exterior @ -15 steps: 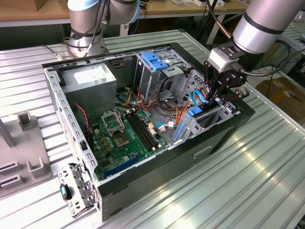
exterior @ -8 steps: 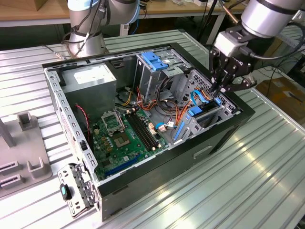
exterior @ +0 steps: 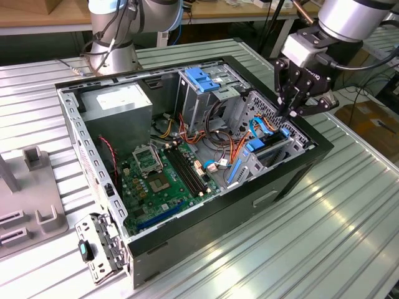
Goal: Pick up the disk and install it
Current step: 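Insert the second disk wire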
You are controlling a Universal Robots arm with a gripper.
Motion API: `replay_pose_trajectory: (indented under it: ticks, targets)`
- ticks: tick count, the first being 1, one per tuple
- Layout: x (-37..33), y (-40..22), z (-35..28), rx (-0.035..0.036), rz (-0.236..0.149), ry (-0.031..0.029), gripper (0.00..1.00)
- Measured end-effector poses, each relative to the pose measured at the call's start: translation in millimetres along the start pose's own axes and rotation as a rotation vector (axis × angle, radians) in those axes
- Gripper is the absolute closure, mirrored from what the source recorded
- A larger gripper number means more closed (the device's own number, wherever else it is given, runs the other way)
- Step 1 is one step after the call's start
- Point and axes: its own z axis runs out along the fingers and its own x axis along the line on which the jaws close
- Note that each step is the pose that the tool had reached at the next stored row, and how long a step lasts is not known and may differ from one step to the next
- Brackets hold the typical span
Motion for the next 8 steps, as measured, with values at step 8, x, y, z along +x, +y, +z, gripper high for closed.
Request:
replay_pose_trajectory:
  ticks: [8]
  targets:
    - [-0.1,2.4,-0.1,0.0,0.0,0.0,0.76]
